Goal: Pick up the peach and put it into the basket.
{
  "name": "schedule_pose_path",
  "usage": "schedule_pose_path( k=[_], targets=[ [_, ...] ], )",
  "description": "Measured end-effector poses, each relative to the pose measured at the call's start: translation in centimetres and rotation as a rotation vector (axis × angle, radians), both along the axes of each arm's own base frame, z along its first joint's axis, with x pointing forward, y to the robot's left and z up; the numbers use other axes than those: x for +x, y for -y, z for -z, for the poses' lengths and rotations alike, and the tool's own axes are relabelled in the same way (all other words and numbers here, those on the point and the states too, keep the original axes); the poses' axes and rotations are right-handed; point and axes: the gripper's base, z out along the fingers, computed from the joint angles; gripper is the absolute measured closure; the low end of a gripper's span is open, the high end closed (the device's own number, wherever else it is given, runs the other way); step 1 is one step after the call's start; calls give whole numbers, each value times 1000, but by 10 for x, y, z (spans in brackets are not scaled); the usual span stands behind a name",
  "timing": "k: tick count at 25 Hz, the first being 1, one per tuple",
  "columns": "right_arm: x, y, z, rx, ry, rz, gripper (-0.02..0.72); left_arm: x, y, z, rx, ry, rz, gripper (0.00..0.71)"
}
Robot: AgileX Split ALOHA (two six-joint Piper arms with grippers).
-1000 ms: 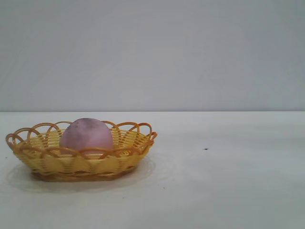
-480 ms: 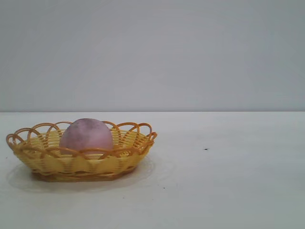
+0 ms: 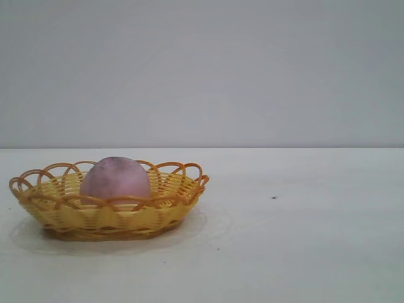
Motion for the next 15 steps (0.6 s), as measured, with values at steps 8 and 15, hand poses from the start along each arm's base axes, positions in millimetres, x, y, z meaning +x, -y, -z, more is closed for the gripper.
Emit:
schedule_pose_path(
  k=[8, 15],
  targets=[
    [-3, 0, 6, -5, -74, -20, 321, 0, 0, 0, 0, 0, 0, 436],
    [-4, 0, 6, -6, -81, -21, 321, 0, 0, 0, 0, 0, 0, 436]
  ],
)
